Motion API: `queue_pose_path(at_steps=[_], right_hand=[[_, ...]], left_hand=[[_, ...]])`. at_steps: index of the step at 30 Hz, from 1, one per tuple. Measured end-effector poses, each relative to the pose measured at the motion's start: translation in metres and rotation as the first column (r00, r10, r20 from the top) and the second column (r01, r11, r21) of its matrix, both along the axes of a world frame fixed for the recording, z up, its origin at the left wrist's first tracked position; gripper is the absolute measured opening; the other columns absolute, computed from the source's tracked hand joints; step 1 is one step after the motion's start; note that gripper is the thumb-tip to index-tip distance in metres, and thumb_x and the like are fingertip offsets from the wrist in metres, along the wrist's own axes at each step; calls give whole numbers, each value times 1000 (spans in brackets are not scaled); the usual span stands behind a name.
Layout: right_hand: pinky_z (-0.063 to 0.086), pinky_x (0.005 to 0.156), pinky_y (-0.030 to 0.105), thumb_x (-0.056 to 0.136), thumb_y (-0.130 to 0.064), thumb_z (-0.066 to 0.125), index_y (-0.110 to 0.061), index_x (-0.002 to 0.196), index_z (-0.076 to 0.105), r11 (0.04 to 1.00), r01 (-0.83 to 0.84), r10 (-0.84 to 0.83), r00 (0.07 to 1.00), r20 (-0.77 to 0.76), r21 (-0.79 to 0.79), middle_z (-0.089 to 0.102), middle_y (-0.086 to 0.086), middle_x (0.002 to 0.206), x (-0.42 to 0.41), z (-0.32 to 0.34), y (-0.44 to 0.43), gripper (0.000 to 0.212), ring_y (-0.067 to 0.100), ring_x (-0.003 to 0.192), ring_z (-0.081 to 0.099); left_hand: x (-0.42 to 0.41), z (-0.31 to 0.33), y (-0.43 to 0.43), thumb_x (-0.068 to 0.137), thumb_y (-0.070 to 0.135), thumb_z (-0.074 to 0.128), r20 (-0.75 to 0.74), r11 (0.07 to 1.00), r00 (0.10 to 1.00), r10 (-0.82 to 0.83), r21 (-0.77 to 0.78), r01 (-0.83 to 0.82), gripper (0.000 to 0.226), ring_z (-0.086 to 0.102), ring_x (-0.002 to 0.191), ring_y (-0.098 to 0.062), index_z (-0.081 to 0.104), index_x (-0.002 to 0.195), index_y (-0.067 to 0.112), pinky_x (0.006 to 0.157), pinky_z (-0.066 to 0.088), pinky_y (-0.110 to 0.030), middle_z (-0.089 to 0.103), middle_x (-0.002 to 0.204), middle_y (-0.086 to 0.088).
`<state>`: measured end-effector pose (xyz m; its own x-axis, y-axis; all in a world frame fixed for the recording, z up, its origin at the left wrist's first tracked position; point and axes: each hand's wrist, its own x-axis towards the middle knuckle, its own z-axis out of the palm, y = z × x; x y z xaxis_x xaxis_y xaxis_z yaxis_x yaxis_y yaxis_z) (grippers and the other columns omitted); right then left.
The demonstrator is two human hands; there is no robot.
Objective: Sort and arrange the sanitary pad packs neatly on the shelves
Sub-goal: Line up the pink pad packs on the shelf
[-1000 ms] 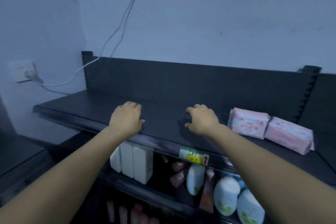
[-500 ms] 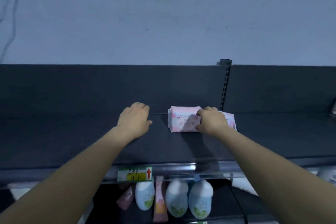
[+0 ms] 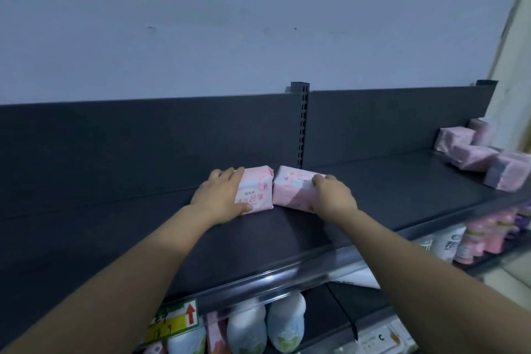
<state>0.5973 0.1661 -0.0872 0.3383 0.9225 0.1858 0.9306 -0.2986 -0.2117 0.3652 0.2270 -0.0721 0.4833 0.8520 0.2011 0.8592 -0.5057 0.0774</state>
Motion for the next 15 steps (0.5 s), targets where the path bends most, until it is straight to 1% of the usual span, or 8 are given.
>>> queue_pose_path(at_steps=[2, 3, 6, 8, 9, 12, 13, 15], right_hand=[[41, 69, 30, 86, -11, 59, -10, 111, 57, 996, 3, -6, 999, 38, 88, 53, 10, 112, 0, -2, -3, 24, 32, 101, 57], [40, 67, 29, 86, -9, 59, -9, 104, 61, 993, -8, -1, 997, 77, 115, 56, 10, 108, -1, -2, -4, 18, 31, 97, 58], [37, 64, 28, 85, -10, 58, -11, 95, 64, 987, -30, 10, 992, 125, 158, 61, 7, 100, 0, 0, -8, 11, 30, 87, 59], [35, 61, 28, 84, -10, 57, -12, 90, 61, 975, 9, -21, 998, 54, 223, 60, 6, 93, 6, 5, -11, 7, 29, 78, 53], [33, 58, 27, 83, -8, 55, -13, 86, 59, 963, 51, -54, 999, 4, 263, 59, 6, 88, 12, 7, -13, 7, 28, 74, 49], [34, 57, 27, 83, -5, 50, -14, 80, 58, 911, 199, -129, 970, -208, 362, 57, 4, 78, 38, 15, -20, 13, 29, 72, 51], [37, 59, 27, 83, -6, 50, -15, 80, 60, 895, 229, -128, 954, -271, 382, 59, 4, 78, 49, 17, -23, 14, 29, 74, 54], [44, 62, 28, 83, -5, 48, -17, 82, 64, 885, 234, -96, 938, -332, 403, 64, 4, 83, 72, 22, -30, 20, 30, 78, 58]], left_hand=[[9, -3, 3, 77, 64, 62, -62, 992, 995, 82, 103, -76, 96, 32, 127, -25, 19, 150, 19, 100, 35, -36, 40, 144, 1], [14, -3, 3, 74, 68, 61, -108, 978, 985, 136, 176, -116, 93, 35, 122, -25, 29, 146, 18, 97, 34, -36, 45, 136, -1], [25, 3, 2, 73, 69, 59, -149, 948, 962, 229, 260, -185, 67, 38, 113, -23, 56, 118, 20, 92, 31, -36, 48, 117, -2], [31, 8, 2, 71, 66, 62, -59, 968, 973, 222, 136, -212, 60, 39, 114, -24, 59, 110, 22, 92, 32, -39, 47, 116, -2], [33, 12, 3, 67, 66, 66, 47, 979, 978, 202, 21, -203, 58, 41, 114, -25, 60, 106, 23, 92, 34, -40, 46, 117, -2], [42, 26, 5, 47, 63, 72, 399, 954, 916, 43, -289, 81, 56, 49, 115, -23, 63, 91, 30, 97, 44, -41, 50, 120, 4], [48, 32, 3, 46, 60, 74, 412, 932, 911, -36, -315, 179, 61, 44, 123, -20, 64, 99, 32, 104, 40, -38, 47, 127, 9], [66, 39, -1, 53, 49, 79, 306, 909, 935, -178, -313, 275, 76, 20, 140, -15, 58, 123, 30, 115, 22, -33, 28, 147, 13]])
